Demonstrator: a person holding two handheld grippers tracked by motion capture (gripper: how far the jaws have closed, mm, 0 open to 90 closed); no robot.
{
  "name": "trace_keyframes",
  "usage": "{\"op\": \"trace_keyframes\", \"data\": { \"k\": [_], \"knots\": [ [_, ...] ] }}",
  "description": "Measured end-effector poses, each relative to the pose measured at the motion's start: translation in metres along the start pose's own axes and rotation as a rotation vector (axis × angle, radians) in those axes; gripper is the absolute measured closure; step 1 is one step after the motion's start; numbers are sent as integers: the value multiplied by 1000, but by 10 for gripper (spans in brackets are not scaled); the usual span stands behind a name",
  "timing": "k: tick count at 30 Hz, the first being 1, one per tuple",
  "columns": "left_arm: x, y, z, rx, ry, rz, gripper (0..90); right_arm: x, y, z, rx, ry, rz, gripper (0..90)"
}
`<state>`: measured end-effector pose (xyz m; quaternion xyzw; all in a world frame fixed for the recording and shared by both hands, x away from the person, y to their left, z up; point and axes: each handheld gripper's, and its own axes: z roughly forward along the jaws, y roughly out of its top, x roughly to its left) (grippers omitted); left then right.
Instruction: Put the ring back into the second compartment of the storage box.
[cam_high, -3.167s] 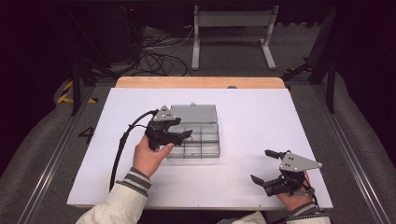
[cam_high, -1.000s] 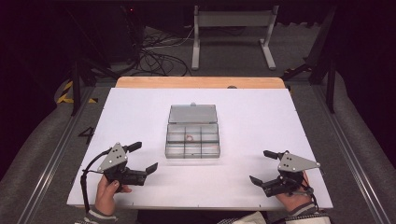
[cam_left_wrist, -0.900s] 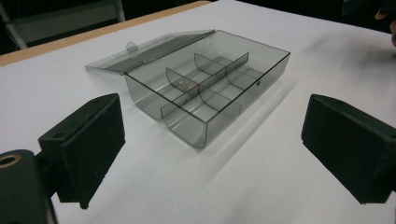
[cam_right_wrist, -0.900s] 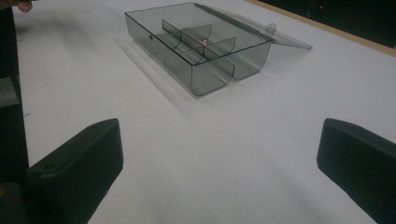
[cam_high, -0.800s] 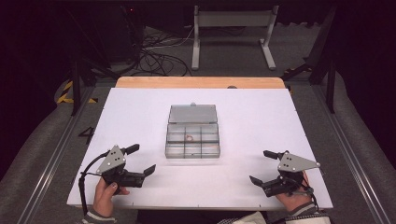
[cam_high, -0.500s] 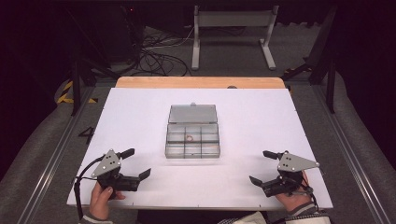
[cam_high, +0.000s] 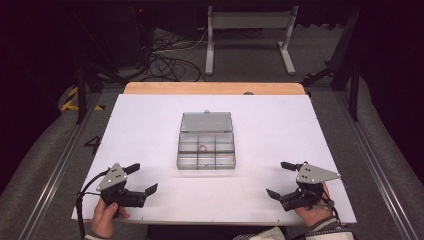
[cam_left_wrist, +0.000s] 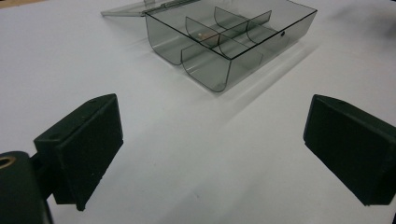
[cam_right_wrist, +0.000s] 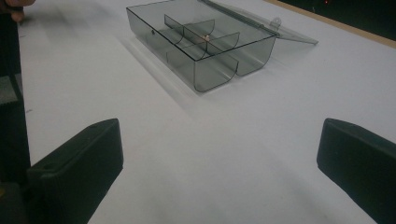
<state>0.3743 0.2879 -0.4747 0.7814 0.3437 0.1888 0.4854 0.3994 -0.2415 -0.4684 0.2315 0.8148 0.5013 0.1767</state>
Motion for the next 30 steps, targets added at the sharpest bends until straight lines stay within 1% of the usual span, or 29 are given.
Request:
{"op": "trace_keyframes", "data": {
  "k": [1, 2, 3, 4, 5, 8, 10, 11, 13, 15, 17, 23, 28, 30],
  "knots": [
    [0, 0, 1, -3, -5, -2, 53, 0, 0, 0, 1, 2, 1, 10],
    [0, 1, 1, -2, -3, 8, 53, 0, 0, 0, 2, 3, 1, 11],
    [0, 1, 1, -3, -5, 10, 53, 0, 0, 1, 2, 3, 0, 11],
    [-1, 1, 2, -3, -6, 1, 53, 0, 0, 1, 2, 3, 1, 11],
    [0, 1, 2, -2, -4, 13, 53, 0, 0, 1, 3, 3, -1, 11],
    [-1, 2, 2, -9, -8, 23, 53, -1, 0, 1, 6, 2, -4, 11],
    [-2, 2, 2, -21, -12, 20, 53, 0, 0, 1, 5, 3, -4, 11],
    [-2, 3, 2, -22, -8, 30, 53, 0, 0, 1, 4, 3, -3, 10],
    [-2, 3, 1, -28, -10, 21, 53, 0, 0, 1, 2, 4, -1, 10],
    [-2, 3, 0, -35, -5, 23, 53, 0, 0, 1, 3, 3, -2, 11],
    [-1, 2, -1, -38, -7, 14, 53, 0, 0, 1, 3, 4, -4, 11],
    [0, 3, -2, -48, -4, 6, 53, 0, 0, 1, 4, 4, -3, 11],
    [0, 3, -2, -31, -10, -21, 49, 0, 0, 1, 5, 4, -4, 11],
    [1, 4, -2, -31, -6, -16, 47, 0, 0, 1, 5, 4, -4, 11]
  ]
}}
